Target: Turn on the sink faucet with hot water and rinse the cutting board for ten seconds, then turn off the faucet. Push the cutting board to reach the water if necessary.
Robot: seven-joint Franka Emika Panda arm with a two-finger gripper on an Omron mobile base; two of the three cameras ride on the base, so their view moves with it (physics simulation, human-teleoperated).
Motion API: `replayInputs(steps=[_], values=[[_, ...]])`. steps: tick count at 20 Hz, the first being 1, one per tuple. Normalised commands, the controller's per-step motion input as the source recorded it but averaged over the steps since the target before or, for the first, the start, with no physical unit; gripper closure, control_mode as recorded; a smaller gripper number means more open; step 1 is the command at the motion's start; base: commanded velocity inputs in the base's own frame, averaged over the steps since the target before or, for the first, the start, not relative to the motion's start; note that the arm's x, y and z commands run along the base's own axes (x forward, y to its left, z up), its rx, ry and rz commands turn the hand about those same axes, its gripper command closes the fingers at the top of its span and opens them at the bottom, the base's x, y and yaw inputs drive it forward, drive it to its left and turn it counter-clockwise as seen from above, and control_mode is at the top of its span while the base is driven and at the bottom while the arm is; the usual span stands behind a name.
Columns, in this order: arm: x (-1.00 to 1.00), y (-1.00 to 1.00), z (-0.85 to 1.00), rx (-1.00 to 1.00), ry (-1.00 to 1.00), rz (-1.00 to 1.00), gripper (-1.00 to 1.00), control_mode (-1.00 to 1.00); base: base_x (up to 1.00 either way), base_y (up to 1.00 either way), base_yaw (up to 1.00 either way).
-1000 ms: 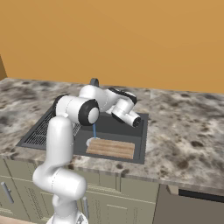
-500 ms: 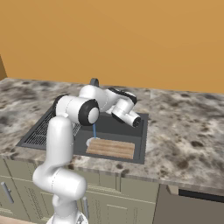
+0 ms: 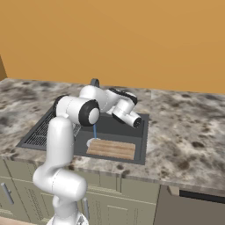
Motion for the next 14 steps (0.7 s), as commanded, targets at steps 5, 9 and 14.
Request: replayInputs(steps=[5, 9, 14], values=[[0.00, 0.00, 0.00, 0.00, 0.00, 0.00, 1.00, -1.00, 0.00, 0.00, 0.00], [0.00, 0.00, 0.00, 0.00, 0.00, 0.00, 1.00, -1.00, 0.00, 0.00, 0.00], [0.00, 0.00, 0.00, 0.00, 0.00, 0.00, 1.00, -1.00, 0.00, 0.00, 0.00]])
